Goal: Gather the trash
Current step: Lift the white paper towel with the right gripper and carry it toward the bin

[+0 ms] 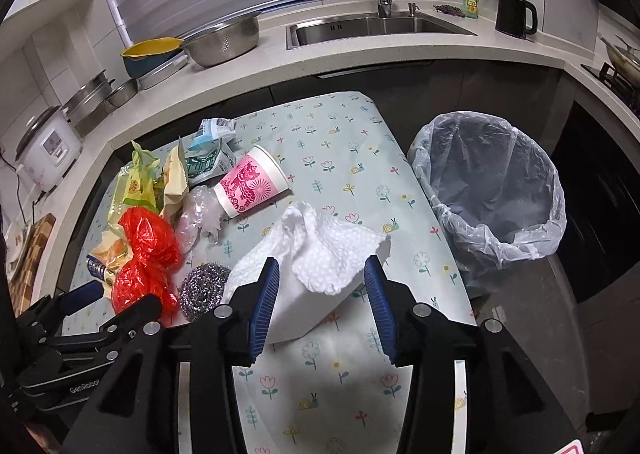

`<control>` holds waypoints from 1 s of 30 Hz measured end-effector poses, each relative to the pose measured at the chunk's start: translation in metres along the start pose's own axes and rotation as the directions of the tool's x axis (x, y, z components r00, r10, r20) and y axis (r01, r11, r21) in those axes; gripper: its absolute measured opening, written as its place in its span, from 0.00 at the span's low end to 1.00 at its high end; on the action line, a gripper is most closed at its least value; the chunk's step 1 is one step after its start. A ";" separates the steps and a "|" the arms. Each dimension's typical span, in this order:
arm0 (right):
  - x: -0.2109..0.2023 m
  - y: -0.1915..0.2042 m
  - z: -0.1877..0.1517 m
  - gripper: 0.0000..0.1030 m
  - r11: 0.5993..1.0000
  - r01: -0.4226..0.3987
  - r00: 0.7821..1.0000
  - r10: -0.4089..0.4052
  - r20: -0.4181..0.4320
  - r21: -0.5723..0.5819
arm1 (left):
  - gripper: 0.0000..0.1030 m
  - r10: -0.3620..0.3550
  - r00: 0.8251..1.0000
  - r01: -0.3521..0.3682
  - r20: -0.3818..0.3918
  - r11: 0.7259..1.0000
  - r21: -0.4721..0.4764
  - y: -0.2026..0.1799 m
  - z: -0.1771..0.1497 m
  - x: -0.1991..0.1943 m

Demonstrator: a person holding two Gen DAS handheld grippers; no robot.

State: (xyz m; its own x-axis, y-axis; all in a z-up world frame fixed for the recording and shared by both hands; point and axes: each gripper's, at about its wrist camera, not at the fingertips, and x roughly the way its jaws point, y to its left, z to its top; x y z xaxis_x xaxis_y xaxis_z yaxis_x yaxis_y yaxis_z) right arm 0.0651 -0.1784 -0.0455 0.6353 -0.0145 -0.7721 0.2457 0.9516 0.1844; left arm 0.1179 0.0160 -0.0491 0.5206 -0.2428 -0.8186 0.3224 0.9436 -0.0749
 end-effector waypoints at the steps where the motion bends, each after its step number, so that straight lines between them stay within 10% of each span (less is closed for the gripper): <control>1: -0.003 -0.003 -0.001 0.42 1.000 0.002 1.000 -0.002 0.003 0.003 | 0.93 -0.017 1.000 0.017 0.003 1.000 0.012 -0.007 0.002 -0.001; 11: -0.002 -0.047 -0.015 0.42 0.995 -0.010 1.000 0.012 -0.027 0.094 | 0.86 -0.180 0.983 0.181 -0.025 0.979 0.096 -0.062 0.009 0.010; 19: 0.007 -0.040 -0.016 0.42 0.994 -0.070 0.996 0.073 -0.042 0.085 | 0.04 -0.236 0.966 0.244 -0.108 0.967 0.069 -0.063 0.020 0.035; 30: 0.027 -0.001 -0.005 0.41 0.980 -0.190 0.980 0.193 -0.052 0.058 | 0.02 -0.245 0.965 0.245 -0.098 0.969 -0.007 -0.033 0.021 0.025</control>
State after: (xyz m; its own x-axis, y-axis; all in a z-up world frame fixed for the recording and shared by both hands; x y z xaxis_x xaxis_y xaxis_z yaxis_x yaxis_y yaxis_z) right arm 0.0787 -0.1786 -0.0697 0.6318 0.1857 -0.7525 0.1621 0.9177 0.3626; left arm 0.1375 -0.0259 -0.0553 0.3455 -0.4431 -0.8272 0.4344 0.8569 -0.2776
